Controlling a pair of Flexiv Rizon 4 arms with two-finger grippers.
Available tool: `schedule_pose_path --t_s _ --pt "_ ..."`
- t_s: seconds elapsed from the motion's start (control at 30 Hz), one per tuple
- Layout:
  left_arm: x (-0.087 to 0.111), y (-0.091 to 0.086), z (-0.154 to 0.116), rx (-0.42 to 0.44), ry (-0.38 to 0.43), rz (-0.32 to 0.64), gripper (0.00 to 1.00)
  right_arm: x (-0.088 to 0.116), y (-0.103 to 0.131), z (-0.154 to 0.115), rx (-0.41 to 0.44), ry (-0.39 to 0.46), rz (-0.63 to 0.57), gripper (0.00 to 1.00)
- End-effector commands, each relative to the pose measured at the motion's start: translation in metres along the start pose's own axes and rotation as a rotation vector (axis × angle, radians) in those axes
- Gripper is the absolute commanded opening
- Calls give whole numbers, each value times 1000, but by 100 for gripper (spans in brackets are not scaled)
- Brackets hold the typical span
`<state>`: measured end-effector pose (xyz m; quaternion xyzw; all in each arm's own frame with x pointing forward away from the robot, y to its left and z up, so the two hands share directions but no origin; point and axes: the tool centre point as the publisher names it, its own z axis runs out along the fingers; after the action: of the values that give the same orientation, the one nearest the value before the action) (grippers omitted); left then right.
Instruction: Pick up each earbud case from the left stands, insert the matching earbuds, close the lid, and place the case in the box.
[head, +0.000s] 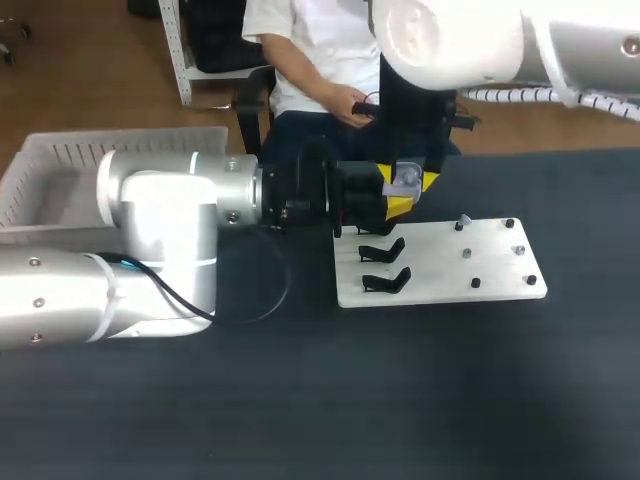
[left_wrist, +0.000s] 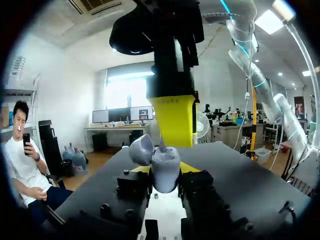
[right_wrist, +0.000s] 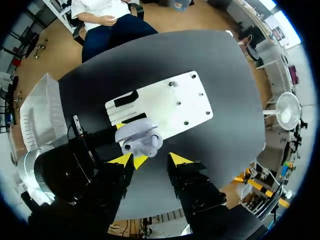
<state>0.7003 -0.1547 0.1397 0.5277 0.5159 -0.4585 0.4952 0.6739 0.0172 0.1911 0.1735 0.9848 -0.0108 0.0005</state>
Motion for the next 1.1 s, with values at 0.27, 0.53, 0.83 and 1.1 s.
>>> schedule_pose_path --t_s 0.27,0.53,0.83,1.1 --pt "0 -1 0 -4 -3 1 0 8 -16 3 -20 -10 27 43" --pt "0 -1 0 -4 -3 1 0 2 -20 3 -21 -16 46 44" --pt "0 -1 0 -4 -3 1 0 3 -26 -7 -92 -81 -42 68" --pt "0 -1 0 -4 -3 1 0 11 -52 -20 -191 -205 -261 100"
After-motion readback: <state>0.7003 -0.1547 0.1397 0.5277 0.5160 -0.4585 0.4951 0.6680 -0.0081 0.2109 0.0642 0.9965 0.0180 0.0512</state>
